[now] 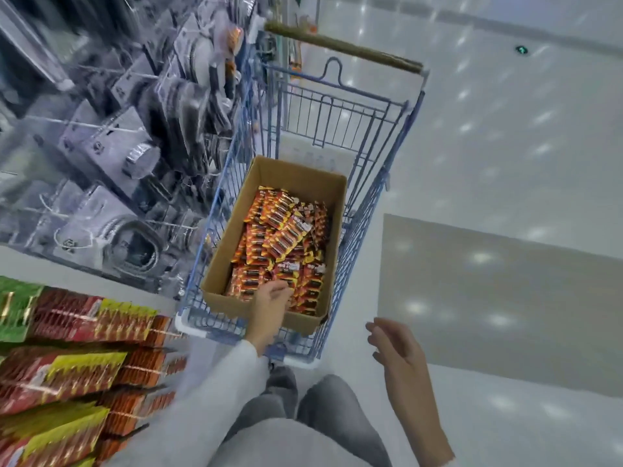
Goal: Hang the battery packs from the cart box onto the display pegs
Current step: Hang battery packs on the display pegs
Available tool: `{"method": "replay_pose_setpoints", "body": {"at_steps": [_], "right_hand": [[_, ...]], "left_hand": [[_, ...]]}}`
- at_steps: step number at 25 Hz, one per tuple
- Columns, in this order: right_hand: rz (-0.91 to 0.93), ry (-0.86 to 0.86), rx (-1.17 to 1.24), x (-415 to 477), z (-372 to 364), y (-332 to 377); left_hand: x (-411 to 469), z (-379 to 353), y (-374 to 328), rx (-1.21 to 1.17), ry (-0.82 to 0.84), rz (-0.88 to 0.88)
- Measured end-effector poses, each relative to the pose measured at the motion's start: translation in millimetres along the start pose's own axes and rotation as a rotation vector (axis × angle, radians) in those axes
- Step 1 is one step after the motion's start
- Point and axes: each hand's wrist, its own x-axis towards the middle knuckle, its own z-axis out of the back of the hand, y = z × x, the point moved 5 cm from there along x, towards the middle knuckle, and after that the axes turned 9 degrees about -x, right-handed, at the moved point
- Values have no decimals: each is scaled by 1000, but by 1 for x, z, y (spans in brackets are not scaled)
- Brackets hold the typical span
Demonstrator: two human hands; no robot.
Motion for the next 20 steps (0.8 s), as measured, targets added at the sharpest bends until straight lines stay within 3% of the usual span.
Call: {"method": "replay_pose_setpoints", "body": {"at_steps": [3,10,16,20], "right_hand": [[-88,31,77,28,-4,10],[-99,187,83,97,-24,32],[-174,259,55,116,-37,28],[-210,277,37,120,-34,16]], "left_hand": [[62,-30,20,133,-10,104],[149,-81,78,404,59,270],[164,-91,81,562,-134,194],[160,-105,91,574,-148,124]]}}
